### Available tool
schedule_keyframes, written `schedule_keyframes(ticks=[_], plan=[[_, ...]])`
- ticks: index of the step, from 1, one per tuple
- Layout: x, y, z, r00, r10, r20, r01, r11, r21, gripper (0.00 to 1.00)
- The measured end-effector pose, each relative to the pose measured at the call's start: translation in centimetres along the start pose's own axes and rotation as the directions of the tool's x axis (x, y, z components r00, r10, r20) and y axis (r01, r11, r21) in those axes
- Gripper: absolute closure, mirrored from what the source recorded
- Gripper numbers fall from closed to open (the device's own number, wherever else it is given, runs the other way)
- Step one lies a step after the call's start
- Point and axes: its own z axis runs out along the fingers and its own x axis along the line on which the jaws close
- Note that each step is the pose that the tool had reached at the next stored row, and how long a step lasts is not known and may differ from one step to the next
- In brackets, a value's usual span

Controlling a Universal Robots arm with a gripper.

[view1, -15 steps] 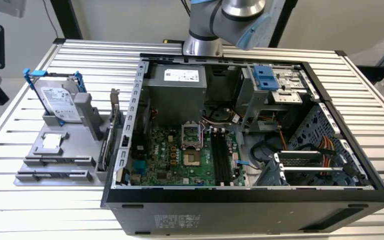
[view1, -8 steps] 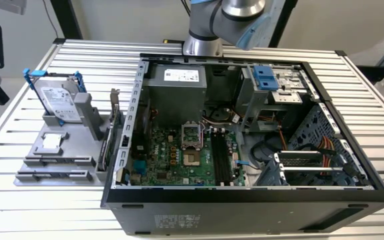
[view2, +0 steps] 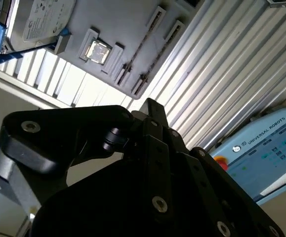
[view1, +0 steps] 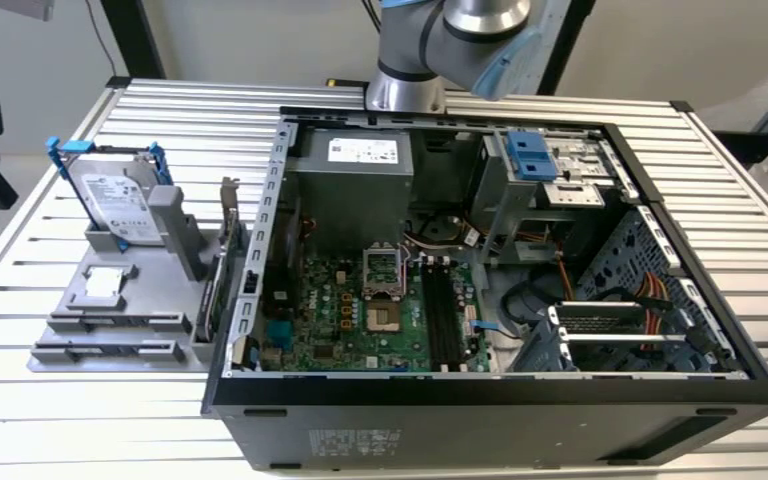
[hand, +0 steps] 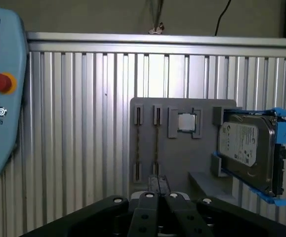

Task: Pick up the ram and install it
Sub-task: 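Pick up the ram and move it above insertion slot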

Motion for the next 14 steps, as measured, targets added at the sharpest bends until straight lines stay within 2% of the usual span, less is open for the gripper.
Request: schedule_keyframes(ticks=[7,14], plan=[[0.00,0.00,0.00,0.9982,-0.061,-0.0002,0.061,0.9982,-0.0015,1.00],[0.00,0.00,0.00,0.9973,-0.073,-0.0003,0.073,0.9973,-0.0017,1.00]])
